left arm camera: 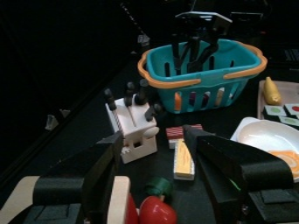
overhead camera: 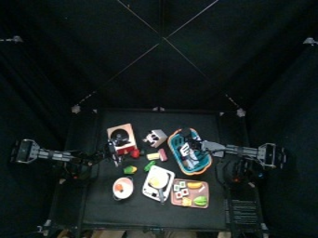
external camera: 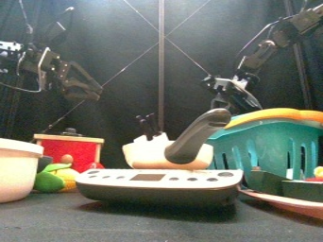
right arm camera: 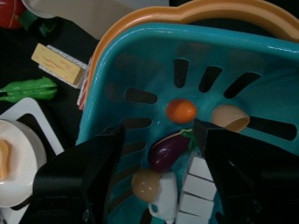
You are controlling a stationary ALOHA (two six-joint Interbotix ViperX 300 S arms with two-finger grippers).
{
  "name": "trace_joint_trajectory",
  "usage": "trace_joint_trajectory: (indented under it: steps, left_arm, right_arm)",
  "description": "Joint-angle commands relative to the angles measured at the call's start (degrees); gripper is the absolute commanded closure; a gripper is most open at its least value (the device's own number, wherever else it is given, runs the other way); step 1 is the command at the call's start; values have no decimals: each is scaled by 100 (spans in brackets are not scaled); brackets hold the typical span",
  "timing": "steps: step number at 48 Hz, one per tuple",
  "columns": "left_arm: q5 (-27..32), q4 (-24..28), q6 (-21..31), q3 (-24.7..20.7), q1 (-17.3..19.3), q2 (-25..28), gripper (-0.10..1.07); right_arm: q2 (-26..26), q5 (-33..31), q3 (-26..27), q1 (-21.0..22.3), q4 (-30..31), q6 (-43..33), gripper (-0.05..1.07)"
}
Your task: Grab carrot top
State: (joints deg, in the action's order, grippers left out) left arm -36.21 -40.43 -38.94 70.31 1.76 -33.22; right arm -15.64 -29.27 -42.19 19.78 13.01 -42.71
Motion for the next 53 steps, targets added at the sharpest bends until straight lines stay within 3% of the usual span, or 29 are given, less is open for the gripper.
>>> trace_joint_trajectory:
  steps: [1,6,11,21,26,37,45,53]
  left_arm:
    - [44,18,18,-88,-9,0,6]
    - [422,18,26,-167,-35,-9,6]
    - [1213,-26,26,-396,-114,-53,6]
    - [4526,-132,44,-1257,-220,-229,6]
    - [5616,-149,62,-1617,-272,-246,6]
    - [6899,202,167,-2162,-308,-325,5]
    - [7479,1257,1002,-2435,-193,-237,5]
    - [8200,2795,2795,-2654,-352,-70,5]
  right_arm:
    - [-79,35,62,-35,-9,18,8]
    - [-123,35,97,-44,26,35,8]
    - [-202,26,97,-44,44,35,8]
    - [-308,53,18,-53,158,62,8]
    - [-316,149,-62,-62,193,53,8]
    - [-316,334,-202,-141,193,26,8]
    - [-316,334,-211,-149,176,18,8]
    - [-316,413,-220,-149,185,18,8]
